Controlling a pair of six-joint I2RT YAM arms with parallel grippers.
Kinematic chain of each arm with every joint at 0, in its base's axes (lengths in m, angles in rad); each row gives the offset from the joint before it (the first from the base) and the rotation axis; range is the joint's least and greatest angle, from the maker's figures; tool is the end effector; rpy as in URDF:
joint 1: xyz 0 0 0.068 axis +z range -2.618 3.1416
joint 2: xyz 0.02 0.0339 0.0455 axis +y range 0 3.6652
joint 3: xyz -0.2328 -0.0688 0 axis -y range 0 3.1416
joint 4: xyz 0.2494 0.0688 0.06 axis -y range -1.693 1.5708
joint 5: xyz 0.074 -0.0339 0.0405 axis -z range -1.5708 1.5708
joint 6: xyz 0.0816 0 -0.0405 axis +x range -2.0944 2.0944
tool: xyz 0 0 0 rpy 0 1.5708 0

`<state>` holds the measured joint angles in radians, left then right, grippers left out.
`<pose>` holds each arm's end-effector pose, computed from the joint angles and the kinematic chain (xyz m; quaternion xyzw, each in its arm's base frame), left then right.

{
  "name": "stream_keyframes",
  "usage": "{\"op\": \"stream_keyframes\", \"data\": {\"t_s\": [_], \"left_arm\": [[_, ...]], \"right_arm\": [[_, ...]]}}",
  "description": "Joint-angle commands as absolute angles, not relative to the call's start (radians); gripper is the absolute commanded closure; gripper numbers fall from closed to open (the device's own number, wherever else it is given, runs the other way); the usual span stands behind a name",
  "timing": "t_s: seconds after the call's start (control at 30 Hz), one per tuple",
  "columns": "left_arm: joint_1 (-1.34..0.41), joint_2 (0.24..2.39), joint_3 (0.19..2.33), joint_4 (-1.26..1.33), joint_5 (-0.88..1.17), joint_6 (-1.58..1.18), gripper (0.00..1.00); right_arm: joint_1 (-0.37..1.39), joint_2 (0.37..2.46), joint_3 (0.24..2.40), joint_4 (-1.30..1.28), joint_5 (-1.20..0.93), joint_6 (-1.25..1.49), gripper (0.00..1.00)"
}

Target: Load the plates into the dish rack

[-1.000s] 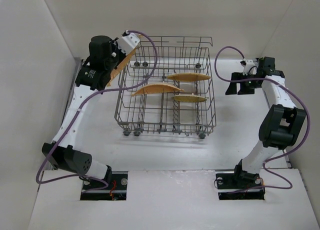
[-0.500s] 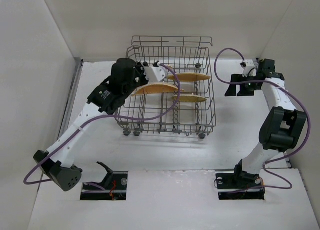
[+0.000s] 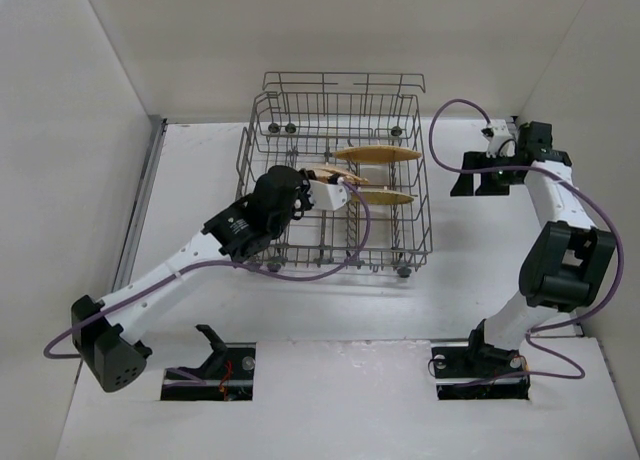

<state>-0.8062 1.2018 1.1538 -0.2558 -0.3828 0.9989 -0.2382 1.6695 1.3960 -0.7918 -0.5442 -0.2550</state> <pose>0.2510 -0.2177 0.3338 0.5513 0.5787 0.2085 0.5637 0.3685 -0.0460 0.2097 -0.0750 0.9320 0.1935 0.2971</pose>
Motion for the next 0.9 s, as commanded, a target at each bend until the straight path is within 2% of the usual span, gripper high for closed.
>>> {"op": "stream_keyframes", "data": {"t_s": [0.0,0.37,0.87], "left_arm": [[-0.829,1.138,1.129,-0.135,-0.443,1.015,1.0],[-0.916,1.128,0.993,-0.037,-0.436,1.078,1.0],[-0.884,1.134,0.856,0.117,-0.304,1.232,1.0]], "right_arm": [[-0.252,1.62,1.387,-0.761,-0.574,-0.261,0.13],[-0.28,1.597,1.361,-0.764,-0.581,-0.272,0.13],[-0.301,1.575,1.316,-0.753,-0.581,-0.265,0.14]]}}
